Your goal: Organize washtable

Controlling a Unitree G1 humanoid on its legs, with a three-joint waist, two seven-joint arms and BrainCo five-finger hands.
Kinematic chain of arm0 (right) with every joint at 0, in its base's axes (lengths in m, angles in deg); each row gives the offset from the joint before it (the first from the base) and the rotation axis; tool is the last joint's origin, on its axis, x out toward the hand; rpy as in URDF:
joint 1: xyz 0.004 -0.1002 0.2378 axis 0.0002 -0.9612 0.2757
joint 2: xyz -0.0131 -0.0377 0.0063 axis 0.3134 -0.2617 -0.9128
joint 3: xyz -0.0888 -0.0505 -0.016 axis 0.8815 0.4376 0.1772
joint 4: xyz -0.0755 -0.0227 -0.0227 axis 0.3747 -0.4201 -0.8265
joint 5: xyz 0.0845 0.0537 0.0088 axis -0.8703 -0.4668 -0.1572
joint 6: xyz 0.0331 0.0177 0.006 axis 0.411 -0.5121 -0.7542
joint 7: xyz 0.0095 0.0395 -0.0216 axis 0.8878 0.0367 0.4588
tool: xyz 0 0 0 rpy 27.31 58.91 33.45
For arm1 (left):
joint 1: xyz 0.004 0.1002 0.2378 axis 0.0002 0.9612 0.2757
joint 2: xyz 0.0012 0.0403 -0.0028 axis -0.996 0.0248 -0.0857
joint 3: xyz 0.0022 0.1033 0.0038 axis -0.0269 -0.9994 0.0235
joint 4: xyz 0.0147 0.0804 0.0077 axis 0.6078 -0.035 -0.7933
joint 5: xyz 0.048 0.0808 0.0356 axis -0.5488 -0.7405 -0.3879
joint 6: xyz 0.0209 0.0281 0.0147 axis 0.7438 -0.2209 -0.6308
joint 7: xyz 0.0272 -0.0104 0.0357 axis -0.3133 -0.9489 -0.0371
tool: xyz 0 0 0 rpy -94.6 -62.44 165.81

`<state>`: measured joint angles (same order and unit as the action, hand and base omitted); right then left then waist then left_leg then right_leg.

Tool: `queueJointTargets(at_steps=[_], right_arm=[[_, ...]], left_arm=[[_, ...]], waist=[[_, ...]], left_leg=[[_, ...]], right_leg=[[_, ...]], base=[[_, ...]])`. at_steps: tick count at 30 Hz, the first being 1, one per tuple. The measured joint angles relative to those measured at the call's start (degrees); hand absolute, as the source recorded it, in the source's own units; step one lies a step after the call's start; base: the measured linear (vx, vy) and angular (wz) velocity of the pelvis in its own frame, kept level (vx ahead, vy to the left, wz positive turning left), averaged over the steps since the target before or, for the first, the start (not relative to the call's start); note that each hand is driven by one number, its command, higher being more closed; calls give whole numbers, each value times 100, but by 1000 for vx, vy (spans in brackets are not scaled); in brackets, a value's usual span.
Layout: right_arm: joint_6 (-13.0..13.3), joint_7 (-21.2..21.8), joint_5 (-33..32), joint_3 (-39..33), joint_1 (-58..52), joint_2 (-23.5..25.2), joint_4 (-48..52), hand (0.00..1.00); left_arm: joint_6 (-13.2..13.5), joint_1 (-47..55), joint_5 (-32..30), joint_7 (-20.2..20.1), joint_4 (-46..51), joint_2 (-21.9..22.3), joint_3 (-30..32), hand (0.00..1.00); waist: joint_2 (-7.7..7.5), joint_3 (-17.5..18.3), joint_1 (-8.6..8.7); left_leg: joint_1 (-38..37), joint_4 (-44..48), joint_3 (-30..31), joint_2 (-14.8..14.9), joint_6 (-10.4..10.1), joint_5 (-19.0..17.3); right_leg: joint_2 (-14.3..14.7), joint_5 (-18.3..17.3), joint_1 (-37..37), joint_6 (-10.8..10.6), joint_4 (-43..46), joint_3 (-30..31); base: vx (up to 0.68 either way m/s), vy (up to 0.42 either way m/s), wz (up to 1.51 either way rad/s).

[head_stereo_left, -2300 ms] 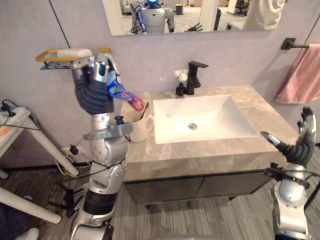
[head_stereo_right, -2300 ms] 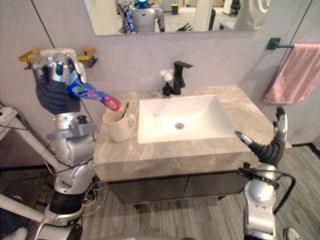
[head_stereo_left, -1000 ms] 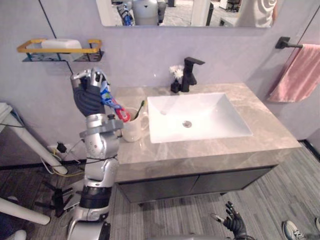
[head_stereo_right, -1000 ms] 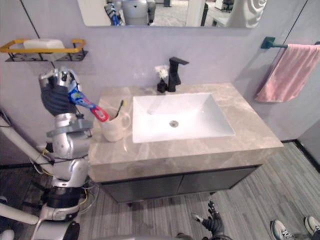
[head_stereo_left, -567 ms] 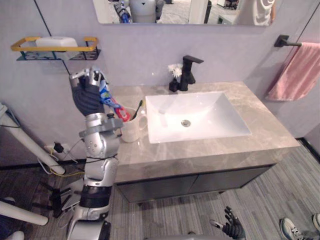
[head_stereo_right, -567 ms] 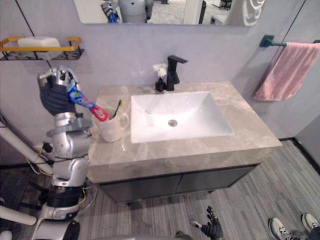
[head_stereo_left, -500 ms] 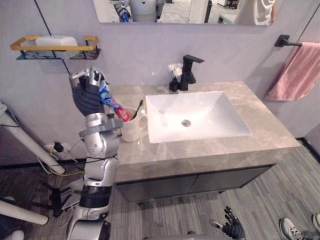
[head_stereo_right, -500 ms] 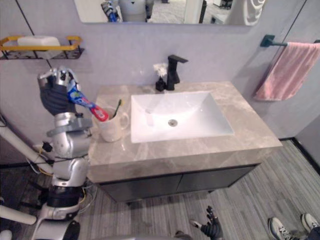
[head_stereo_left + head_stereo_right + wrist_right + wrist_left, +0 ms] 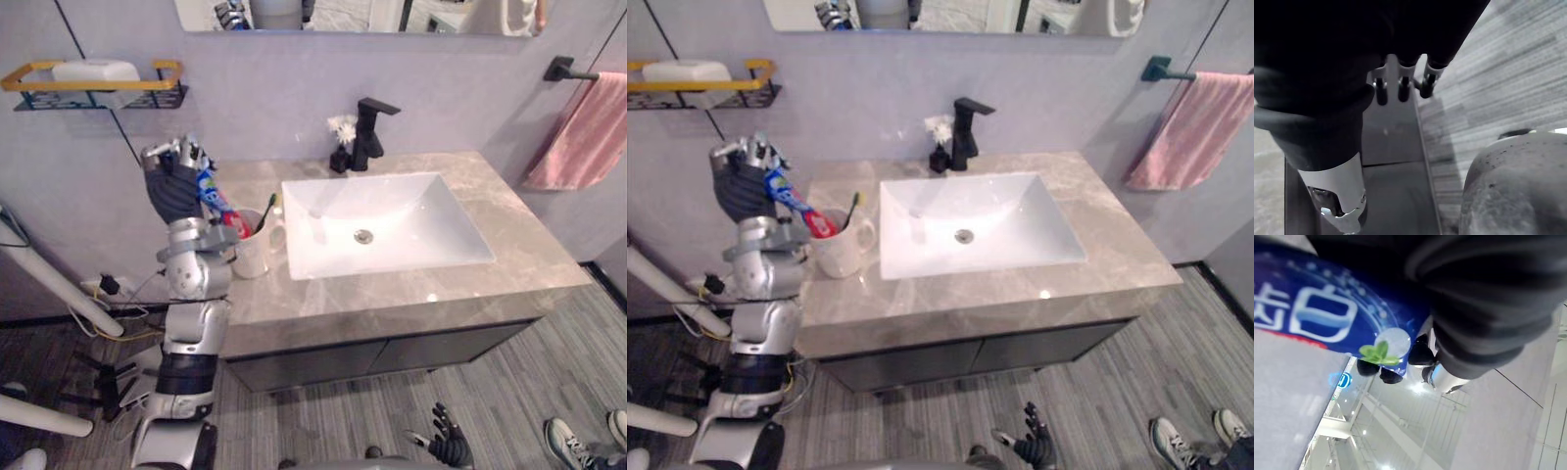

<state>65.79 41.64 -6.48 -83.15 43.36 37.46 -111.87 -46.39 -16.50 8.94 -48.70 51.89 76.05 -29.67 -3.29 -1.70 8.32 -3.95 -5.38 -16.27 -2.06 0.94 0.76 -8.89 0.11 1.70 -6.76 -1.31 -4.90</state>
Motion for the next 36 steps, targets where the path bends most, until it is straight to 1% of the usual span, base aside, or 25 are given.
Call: queueJointTargets(at_steps=[6,12,16,36], right_arm=[[0,0,0,-1,-4,2,17,0],[0,0,0,-2,-12,2,17,0],[0,0,0,-1,-13,2,21,0],[0,1,-2,73,-7,-6,21,0]], left_arm=[[-32,-264,1,4,-202,-2,5,0],[-34,-284,6,14,-205,-1,4,0],[-34,-285,7,103,-206,-1,7,0],[-34,-324,14,96,-204,-1,-29,0]], waist=[[14,-47,15],[39,-89,23],[39,-89,22],[49,-85,18]], left_leg=[[8,1,0,0,-4,-18],[7,1,-2,3,-7,-25],[5,1,0,2,-6,-24],[-33,1,121,-12,26,-2]], right_leg=[[1,-1,0,0,-22,2],[7,-2,7,0,-36,3],[5,-2,10,0,-34,0],[-12,-18,111,5,-41,-133]], base=[[0,0,0],[0,0,0],[0,0,0],[-1,-1,2]])
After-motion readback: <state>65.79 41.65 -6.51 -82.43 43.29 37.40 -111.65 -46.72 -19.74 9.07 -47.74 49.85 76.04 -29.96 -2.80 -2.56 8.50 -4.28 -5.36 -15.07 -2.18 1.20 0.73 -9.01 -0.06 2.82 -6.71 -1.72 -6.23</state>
